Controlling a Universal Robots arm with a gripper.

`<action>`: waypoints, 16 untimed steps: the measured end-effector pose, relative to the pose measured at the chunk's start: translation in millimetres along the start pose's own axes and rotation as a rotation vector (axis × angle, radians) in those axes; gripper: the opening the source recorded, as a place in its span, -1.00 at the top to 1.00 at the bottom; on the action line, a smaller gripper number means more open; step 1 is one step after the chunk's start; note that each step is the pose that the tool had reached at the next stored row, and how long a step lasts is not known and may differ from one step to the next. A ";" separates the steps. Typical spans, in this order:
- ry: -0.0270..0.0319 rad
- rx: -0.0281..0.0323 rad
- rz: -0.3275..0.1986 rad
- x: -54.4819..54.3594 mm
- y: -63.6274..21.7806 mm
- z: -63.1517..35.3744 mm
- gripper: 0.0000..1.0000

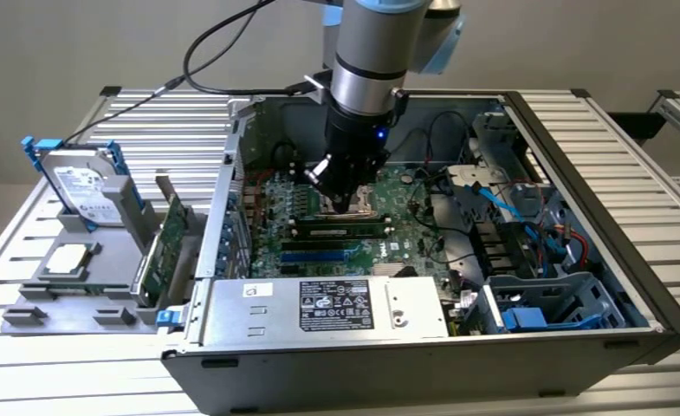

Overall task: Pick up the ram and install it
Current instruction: 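Press down the ram until it locks into place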

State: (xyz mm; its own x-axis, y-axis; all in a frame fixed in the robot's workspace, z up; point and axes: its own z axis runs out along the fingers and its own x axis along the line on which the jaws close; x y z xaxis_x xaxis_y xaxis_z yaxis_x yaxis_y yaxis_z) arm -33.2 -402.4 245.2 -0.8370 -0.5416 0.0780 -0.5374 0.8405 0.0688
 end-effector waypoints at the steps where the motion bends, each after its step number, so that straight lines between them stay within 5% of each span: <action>1: -0.0011 -0.0013 0.016 0.0 0.0 0.0 0.79; 16: -0.0179 -0.0203 0.259 0.0 0.0 0.0 0.79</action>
State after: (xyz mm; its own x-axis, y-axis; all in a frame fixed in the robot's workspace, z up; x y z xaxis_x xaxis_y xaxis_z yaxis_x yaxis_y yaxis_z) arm -33.2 -402.4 245.2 -0.9483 -0.3076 0.0781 -0.3027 0.9506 0.0688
